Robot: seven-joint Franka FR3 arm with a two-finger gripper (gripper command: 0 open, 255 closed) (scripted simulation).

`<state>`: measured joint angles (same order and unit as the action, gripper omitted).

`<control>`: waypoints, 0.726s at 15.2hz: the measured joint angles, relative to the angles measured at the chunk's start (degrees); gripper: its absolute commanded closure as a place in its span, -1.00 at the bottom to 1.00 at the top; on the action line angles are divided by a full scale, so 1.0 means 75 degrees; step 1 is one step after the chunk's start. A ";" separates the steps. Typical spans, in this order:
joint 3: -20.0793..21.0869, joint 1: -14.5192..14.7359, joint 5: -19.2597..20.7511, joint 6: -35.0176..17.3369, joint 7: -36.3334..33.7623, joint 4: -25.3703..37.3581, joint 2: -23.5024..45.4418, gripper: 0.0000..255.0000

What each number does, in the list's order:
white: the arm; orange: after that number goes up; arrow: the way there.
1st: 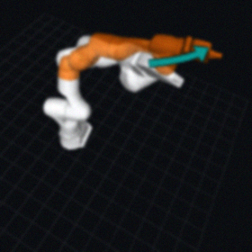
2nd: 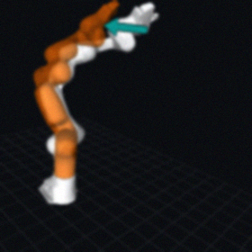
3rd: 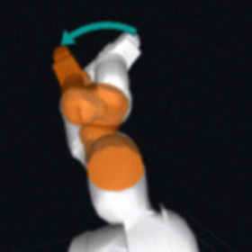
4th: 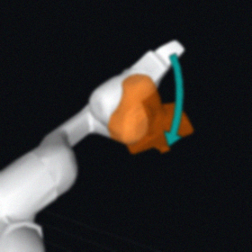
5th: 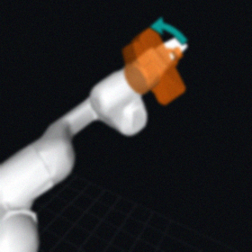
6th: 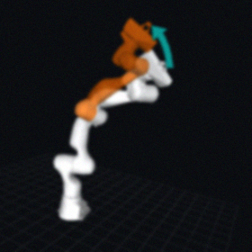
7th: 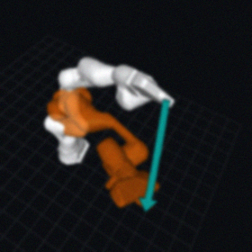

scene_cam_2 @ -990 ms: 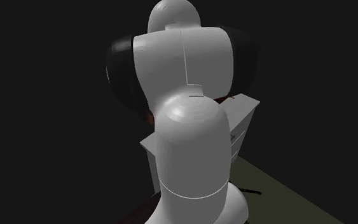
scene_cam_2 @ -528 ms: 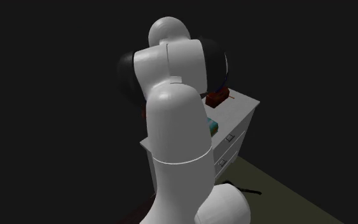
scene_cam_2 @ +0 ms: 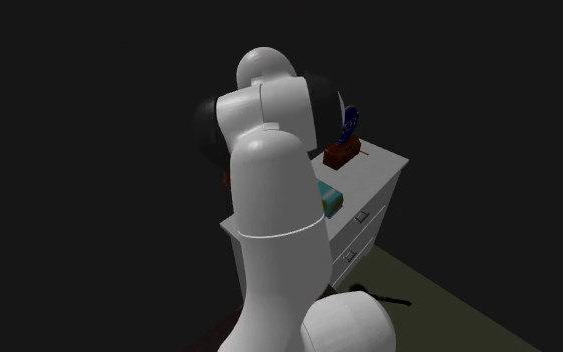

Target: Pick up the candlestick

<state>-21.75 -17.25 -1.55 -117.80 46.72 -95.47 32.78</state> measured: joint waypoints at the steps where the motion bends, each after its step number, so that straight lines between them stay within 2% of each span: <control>1: 0.0006 -0.0007 -0.0010 -0.0083 0.0002 -0.0045 0.0032 -1.00; 2: 0.0009 -0.0014 -0.0023 -0.0137 -0.0007 -0.0021 0.0067 -1.00; 3: 0.0012 -0.0023 -0.0032 -0.0177 -0.0003 -0.0009 0.0085 1.00; 11: 0.0031 -0.0045 -0.0060 -0.0079 -0.0007 0.0176 0.0193 1.00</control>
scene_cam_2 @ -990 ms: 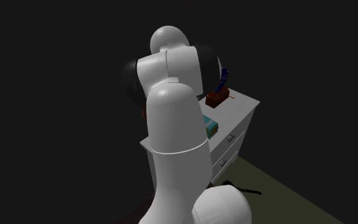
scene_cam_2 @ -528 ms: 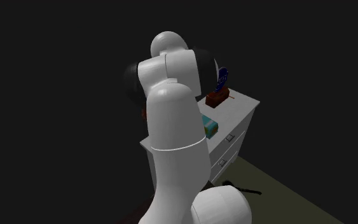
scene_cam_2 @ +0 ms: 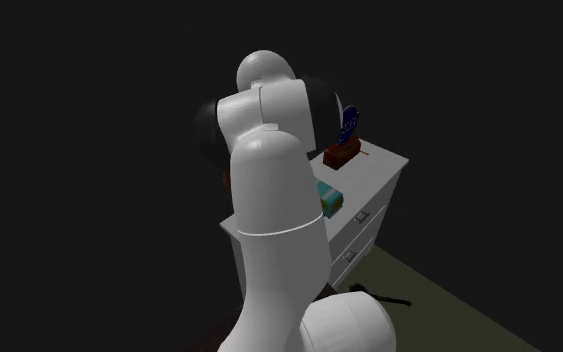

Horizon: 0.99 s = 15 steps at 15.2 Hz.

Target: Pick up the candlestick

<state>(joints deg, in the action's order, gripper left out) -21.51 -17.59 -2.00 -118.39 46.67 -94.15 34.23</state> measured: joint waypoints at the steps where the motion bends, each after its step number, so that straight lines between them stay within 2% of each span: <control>1: 0.0003 -0.0001 -0.0003 0.0013 -0.0002 0.0020 0.0010 1.00; 5: -0.0030 0.0047 0.0053 0.0032 0.0001 -0.0192 -0.0178 1.00; 15: -0.0129 0.0122 0.0201 0.0807 0.0016 0.0099 -0.0667 1.00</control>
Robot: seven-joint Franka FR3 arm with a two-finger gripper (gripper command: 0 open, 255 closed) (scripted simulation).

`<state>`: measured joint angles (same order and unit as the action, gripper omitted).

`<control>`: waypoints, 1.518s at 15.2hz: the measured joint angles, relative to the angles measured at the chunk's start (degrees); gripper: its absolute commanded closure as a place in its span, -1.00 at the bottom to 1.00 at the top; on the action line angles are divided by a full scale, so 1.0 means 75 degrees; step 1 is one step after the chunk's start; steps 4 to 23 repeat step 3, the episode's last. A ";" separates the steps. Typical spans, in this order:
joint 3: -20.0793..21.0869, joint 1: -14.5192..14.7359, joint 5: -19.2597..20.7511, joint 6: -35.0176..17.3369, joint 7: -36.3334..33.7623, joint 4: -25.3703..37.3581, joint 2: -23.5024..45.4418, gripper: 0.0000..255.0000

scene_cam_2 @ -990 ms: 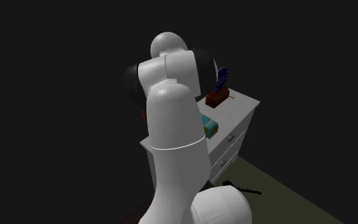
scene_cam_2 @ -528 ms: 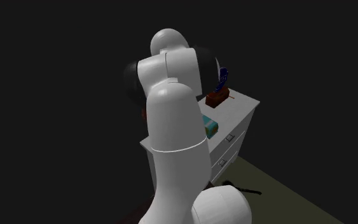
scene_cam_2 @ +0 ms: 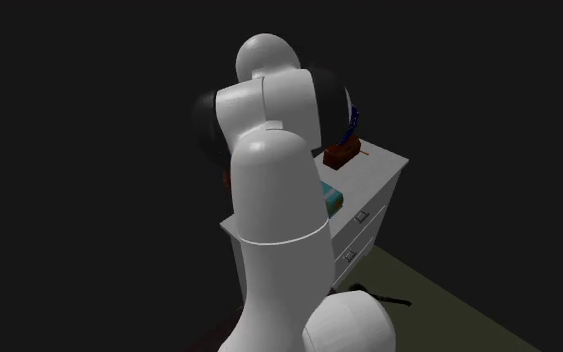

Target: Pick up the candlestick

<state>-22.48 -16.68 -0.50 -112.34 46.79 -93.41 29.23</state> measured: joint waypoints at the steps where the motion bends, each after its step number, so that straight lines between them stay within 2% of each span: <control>1: -0.0009 0.0005 0.0013 0.0090 0.0004 0.0049 -0.0043 1.00; 23: -0.0022 0.0018 0.0036 0.0200 0.0004 0.0087 -0.0120 1.00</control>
